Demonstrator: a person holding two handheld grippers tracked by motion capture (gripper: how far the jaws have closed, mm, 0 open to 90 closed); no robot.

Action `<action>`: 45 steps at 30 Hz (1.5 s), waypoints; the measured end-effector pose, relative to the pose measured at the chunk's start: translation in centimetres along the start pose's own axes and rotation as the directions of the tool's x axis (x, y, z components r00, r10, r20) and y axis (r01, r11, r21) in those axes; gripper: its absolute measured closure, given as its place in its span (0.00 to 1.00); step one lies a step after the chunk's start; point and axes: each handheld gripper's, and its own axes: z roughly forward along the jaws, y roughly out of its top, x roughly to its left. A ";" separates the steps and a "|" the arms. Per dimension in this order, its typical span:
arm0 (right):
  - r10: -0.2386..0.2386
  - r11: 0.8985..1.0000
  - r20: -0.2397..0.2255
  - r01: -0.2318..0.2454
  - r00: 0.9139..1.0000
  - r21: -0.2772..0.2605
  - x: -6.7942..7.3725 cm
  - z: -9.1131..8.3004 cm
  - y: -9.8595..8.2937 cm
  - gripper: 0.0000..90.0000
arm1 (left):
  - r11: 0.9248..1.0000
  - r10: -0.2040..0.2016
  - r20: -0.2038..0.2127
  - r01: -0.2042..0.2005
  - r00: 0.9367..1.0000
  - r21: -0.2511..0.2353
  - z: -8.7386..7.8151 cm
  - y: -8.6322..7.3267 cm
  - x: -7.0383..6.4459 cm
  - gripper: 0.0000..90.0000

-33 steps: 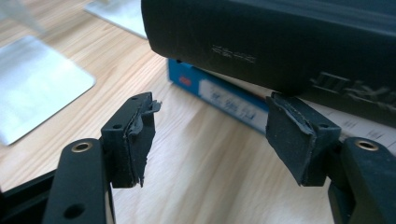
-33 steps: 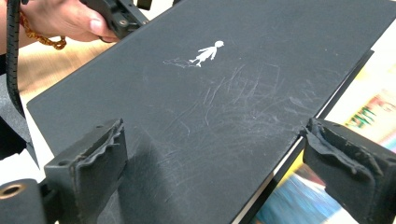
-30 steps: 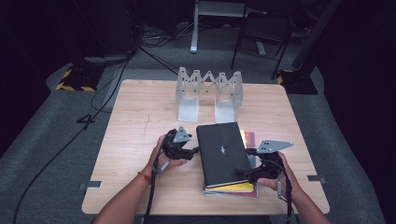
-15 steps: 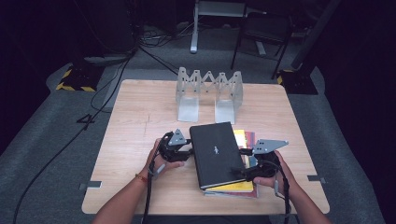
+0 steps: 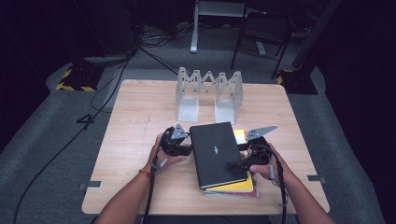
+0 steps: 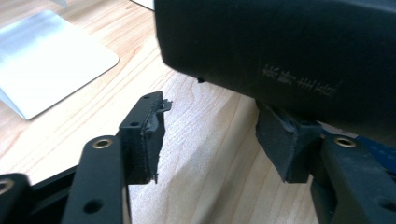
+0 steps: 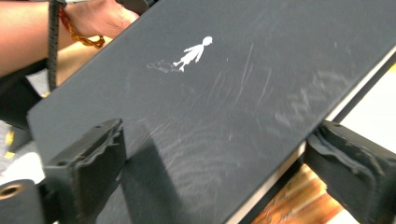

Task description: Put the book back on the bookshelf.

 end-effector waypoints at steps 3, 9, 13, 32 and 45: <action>-0.010 1.000 -0.001 0.010 1.000 -0.011 0.0 -0.1 -0.1 0.07 | 1.000 0.020 0.009 -0.020 1.000 0.000 -0.1 0.2 -0.1 0.54; -0.038 0.999 0.024 0.038 0.999 -0.037 0.4 -0.3 -0.3 0.07 | 1.000 0.014 0.018 -0.014 1.000 -0.010 -0.3 0.9 0.0 0.62; -0.087 0.993 0.071 0.092 0.994 -0.071 0.9 -0.9 -0.4 0.08 | 0.999 0.000 0.026 0.001 1.000 -0.045 -0.4 2.0 0.3 0.64; -0.229 0.926 0.260 0.292 0.938 -0.238 1.1 -4.5 -0.2 0.52 | 0.991 0.030 0.056 -0.022 0.998 -0.136 -3.3 8.6 1.6 0.74; -0.320 0.868 0.320 0.411 0.892 -0.278 2.3 -6.5 -1.3 0.68 | 0.983 0.079 0.060 -0.068 0.995 -0.168 -5.6 10.9 0.0 0.78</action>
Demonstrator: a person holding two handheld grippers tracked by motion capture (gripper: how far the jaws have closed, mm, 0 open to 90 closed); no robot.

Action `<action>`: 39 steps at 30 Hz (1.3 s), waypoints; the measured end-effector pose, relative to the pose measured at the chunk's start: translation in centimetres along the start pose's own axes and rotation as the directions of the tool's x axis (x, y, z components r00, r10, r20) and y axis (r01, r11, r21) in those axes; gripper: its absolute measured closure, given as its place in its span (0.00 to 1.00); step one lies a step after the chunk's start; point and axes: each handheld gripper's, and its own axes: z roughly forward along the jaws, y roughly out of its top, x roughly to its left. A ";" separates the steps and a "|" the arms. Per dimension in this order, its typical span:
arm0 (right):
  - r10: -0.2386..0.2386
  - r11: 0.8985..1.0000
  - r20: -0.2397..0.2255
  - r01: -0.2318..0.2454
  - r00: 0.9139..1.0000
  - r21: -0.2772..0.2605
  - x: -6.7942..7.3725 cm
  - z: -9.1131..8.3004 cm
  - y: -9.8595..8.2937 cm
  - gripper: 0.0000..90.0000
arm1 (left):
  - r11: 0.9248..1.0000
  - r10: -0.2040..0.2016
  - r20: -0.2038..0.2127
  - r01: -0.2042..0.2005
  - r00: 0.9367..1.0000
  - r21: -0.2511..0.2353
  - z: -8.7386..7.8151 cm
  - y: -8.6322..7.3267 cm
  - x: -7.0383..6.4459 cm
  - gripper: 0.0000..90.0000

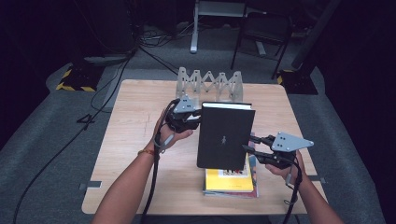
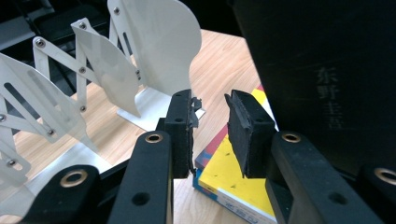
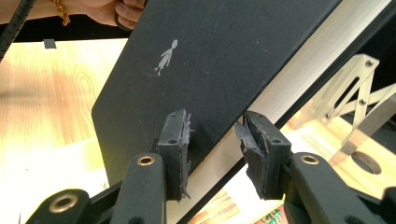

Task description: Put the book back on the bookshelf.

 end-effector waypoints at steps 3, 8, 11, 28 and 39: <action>-0.014 1.000 -0.006 0.014 1.000 -0.008 0.1 0.0 0.0 0.68 | 1.000 0.006 -0.012 -0.006 1.000 -0.005 -0.3 -0.1 -0.1 0.75; -0.021 0.999 -0.056 0.019 0.998 -0.045 0.3 -0.2 0.2 0.67 | 0.999 0.008 0.003 -0.007 1.000 -0.035 -0.9 -0.4 -0.6 0.74; -0.029 0.999 -0.072 0.027 0.997 -0.028 0.9 0.2 1.1 0.65 | 0.999 0.027 -0.004 -0.027 1.000 -0.046 -1.4 0.0 -1.2 0.72; 0.001 0.999 -0.119 -0.006 0.993 -0.045 2.9 -0.9 1.0 0.78 | 0.996 0.060 -0.054 -0.057 0.997 0.065 -4.9 -4.8 -2.8 0.39; 0.003 0.998 -0.114 -0.010 0.994 -0.058 3.1 -1.0 0.8 0.78 | 0.992 0.021 0.094 -0.033 0.995 0.125 -4.8 -11.0 -6.4 0.24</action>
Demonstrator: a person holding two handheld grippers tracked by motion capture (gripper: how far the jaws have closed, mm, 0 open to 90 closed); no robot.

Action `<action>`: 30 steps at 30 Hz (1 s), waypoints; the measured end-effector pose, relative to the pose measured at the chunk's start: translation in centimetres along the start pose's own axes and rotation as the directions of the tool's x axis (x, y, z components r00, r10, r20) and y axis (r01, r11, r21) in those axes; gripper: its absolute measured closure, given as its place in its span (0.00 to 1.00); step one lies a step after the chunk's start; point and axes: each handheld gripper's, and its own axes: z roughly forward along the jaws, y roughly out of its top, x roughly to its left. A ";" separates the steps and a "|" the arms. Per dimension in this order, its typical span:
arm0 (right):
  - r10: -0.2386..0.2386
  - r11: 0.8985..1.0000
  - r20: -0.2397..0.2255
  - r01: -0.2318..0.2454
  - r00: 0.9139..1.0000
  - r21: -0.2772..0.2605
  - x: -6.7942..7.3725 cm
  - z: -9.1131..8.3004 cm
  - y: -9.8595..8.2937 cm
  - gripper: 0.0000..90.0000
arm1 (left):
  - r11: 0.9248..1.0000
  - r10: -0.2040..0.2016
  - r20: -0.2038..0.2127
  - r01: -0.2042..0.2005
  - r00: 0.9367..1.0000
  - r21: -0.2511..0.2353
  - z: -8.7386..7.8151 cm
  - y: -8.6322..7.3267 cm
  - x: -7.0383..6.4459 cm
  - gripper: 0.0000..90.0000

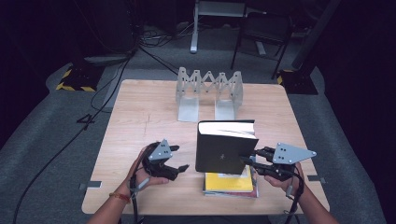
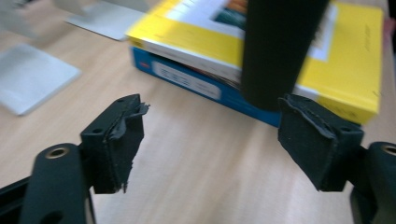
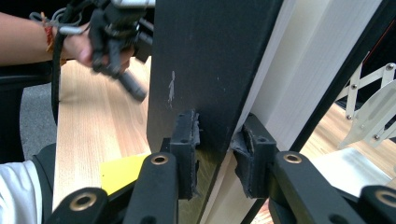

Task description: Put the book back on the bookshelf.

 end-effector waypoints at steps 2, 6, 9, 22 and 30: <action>0.000 1.000 0.000 0.000 1.000 -0.001 0.0 0.0 0.0 0.78 | 1.000 -0.005 0.033 0.005 0.999 -0.003 0.8 0.3 -0.5 0.23; 0.001 1.000 -0.002 -0.001 1.000 -0.006 0.0 -0.1 -0.1 0.78 | 1.000 0.008 0.041 -0.008 0.999 -0.008 2.5 1.5 -1.0 0.24; 0.001 1.000 -0.003 -0.001 1.000 -0.008 0.1 -0.2 -0.2 0.78 | 0.999 0.012 0.047 -0.010 0.999 -0.037 3.2 2.4 -1.0 0.25; 0.001 0.999 0.068 -0.004 0.998 0.040 0.3 -1.1 -1.4 0.74 | 0.986 0.090 0.085 -0.077 0.992 -0.151 2.9 7.5 -1.5 0.37; 0.071 0.995 0.079 -0.076 0.994 0.065 -0.8 -0.8 -3.0 0.53 | 0.971 0.102 0.107 -0.076 0.989 -0.226 1.9 9.4 -1.2 0.39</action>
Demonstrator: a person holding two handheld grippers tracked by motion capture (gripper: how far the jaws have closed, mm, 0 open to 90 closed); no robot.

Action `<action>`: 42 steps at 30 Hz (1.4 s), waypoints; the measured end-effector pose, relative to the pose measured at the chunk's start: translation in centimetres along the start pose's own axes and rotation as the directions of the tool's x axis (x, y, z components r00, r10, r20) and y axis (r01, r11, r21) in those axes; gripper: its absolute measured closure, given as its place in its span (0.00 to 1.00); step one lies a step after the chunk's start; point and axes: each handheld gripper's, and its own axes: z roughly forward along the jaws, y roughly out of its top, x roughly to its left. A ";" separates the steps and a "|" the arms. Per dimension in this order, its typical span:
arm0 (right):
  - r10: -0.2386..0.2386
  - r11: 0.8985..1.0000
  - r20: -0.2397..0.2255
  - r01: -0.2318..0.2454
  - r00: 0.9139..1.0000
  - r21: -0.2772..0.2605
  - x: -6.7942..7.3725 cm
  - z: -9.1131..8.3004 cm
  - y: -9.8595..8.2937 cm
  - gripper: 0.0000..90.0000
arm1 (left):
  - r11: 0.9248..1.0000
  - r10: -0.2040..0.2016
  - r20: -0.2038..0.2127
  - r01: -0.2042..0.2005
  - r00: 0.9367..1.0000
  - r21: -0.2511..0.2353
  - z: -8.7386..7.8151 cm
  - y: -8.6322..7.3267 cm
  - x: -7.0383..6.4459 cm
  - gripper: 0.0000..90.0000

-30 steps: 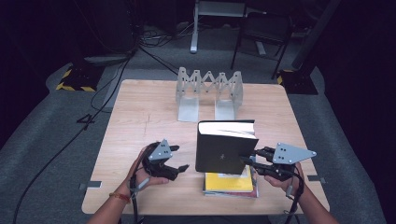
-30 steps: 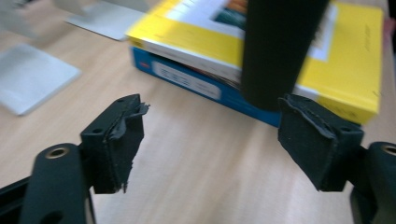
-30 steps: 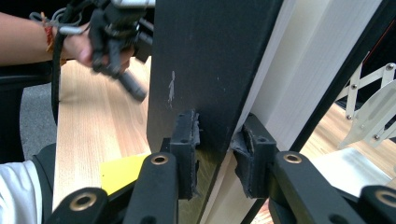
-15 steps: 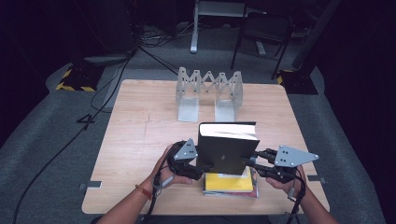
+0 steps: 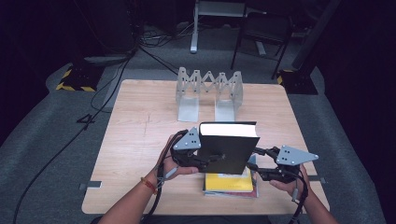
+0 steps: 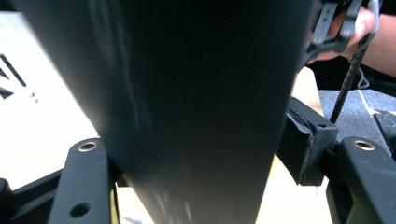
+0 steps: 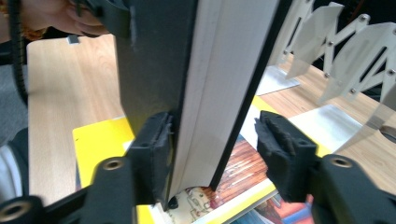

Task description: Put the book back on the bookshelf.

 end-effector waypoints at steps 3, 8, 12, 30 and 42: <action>-0.019 1.000 0.015 0.019 1.000 0.003 0.3 0.3 0.2 0.54 | 0.999 -0.023 0.003 0.023 1.000 -0.039 -0.4 0.9 0.3 0.39; -0.032 0.999 0.017 0.032 0.999 0.018 0.7 1.1 0.2 0.57 | 0.997 -0.028 0.010 0.028 1.000 -0.076 -1.0 2.8 0.6 0.39; -0.044 0.999 0.027 0.043 0.999 0.017 0.9 1.1 0.3 0.69 | 0.995 -0.009 0.038 0.013 0.999 -0.099 -1.5 4.0 0.7 0.45; -0.021 1.000 0.088 0.021 0.996 -0.005 0.3 1.2 0.3 0.65 | 0.993 0.012 -0.028 -0.015 1.000 -0.113 -0.4 4.0 -0.7 0.51; 0.087 0.985 0.170 -0.110 0.982 0.130 -3.1 -2.4 -3.7 0.45 | 0.988 -0.049 -0.094 0.035 0.994 -0.148 -0.7 4.0 -0.4 0.57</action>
